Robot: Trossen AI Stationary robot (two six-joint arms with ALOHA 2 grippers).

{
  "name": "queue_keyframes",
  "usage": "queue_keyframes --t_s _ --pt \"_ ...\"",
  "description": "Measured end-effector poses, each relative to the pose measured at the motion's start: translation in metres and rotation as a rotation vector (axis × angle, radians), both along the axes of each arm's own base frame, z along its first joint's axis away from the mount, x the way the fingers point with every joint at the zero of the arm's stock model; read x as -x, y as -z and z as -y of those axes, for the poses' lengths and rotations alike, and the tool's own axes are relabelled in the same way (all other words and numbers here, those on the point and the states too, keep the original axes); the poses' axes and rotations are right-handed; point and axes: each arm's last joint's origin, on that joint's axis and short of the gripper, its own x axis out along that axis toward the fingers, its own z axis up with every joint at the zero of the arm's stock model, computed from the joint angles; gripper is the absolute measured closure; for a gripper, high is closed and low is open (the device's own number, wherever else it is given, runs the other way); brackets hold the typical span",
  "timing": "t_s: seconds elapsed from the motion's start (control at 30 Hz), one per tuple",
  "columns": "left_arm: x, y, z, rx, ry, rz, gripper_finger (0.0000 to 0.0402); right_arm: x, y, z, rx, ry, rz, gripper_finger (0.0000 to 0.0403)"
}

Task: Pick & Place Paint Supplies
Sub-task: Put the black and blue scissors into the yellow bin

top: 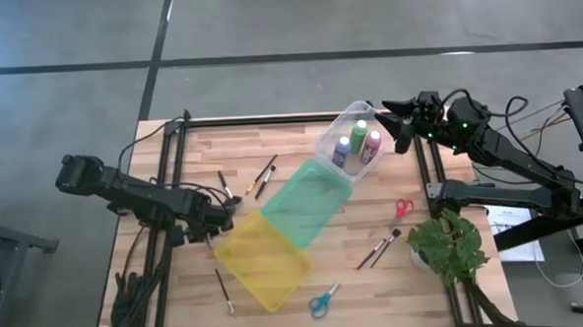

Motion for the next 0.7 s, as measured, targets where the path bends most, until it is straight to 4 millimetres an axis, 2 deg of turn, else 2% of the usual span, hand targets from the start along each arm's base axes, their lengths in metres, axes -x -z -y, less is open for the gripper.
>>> queue_keyframes --t_s 0.7 --pt "0.0034 0.0044 -0.0005 0.002 -0.011 -0.008 0.0285 0.0000 0.0000 0.0000 0.000 0.000 0.000 0.0139"
